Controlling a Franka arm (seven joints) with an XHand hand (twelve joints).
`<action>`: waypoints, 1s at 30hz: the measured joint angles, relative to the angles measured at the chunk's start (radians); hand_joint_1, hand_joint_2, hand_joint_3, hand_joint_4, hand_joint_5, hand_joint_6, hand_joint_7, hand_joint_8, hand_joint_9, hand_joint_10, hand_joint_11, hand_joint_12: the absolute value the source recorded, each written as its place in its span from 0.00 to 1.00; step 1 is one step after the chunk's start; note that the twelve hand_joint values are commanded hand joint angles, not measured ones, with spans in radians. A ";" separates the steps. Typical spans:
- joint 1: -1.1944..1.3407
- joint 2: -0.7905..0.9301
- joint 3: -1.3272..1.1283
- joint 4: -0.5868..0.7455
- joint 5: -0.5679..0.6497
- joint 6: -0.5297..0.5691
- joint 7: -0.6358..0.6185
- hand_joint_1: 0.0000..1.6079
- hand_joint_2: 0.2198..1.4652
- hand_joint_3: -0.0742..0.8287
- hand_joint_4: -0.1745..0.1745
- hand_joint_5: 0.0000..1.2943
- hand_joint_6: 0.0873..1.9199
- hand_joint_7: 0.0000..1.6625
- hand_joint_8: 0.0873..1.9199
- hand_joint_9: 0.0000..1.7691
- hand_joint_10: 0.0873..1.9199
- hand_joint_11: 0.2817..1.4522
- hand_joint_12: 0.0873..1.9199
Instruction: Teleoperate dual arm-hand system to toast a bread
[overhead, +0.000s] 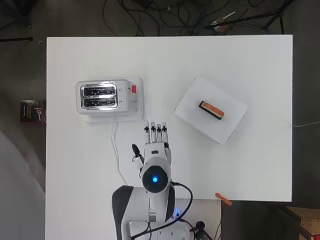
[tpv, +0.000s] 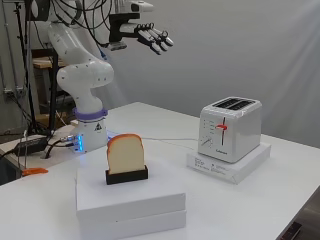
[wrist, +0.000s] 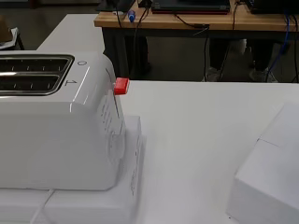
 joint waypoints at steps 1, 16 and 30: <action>0.000 -0.017 -0.003 -0.029 0.000 0.017 -0.006 0.19 0.77 0.09 0.33 0.25 0.00 0.31 0.00 0.37 0.00 0.20 0.00; -0.047 0.127 -0.174 0.094 -0.059 0.020 0.003 0.28 0.65 0.10 0.57 0.31 0.31 0.35 0.34 0.41 0.37 0.27 0.32; -0.089 0.504 -0.490 0.276 -0.154 -0.006 -0.062 0.12 0.64 0.08 0.54 0.33 0.00 0.29 0.00 0.34 0.00 0.19 0.00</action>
